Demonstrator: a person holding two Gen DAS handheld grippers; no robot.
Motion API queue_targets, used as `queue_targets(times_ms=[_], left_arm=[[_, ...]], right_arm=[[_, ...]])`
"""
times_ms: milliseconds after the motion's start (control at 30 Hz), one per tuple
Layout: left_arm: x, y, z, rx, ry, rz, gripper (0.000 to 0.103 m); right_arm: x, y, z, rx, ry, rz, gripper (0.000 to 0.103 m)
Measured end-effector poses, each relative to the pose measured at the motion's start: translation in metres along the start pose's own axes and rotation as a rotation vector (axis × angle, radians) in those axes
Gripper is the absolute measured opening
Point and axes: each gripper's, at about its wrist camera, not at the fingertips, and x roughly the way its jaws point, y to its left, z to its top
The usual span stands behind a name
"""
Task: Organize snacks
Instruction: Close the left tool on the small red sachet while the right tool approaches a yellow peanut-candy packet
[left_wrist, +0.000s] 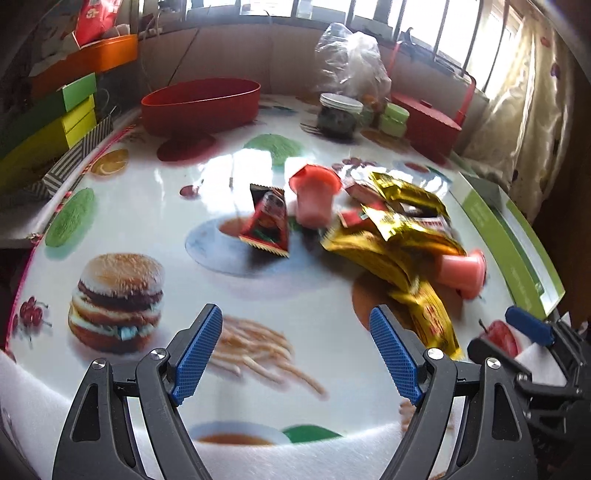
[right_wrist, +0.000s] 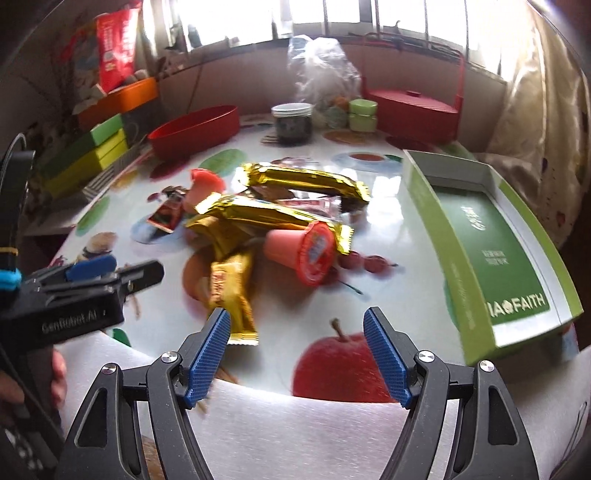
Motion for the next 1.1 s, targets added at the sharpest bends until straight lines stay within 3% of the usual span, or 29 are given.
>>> queue_targets(times_ms=[333, 633, 733, 1000, 1100], left_arm=[[0.012, 0.039, 0.042, -0.046, -0.034, -0.004, 0.082], [0.031, 0.041, 0.058, 0.001, -0.024, 0.002, 0.082], [0.041, 0.039, 0.061, 0.005, 0.0, -0.002, 0.072], [0.052, 0.038, 0.064, 0.005, 0.015, -0.009, 0.071], [0.057, 0.037, 0.065, 0.012, 0.027, -0.012, 0.058]], right_arm=[[0.016, 0.025, 0.013, -0.065, 0.058, 0.081, 0.071], [0.031, 0.037, 0.023, -0.084, 0.085, 0.048, 0.066], [0.037, 0.036, 0.023, -0.076, 0.099, 0.035, 0.063], [0.04, 0.032, 0.02, -0.06, 0.11, 0.043, 0.059], [0.042, 0.031, 0.02, -0.055, 0.116, 0.049, 0.056]])
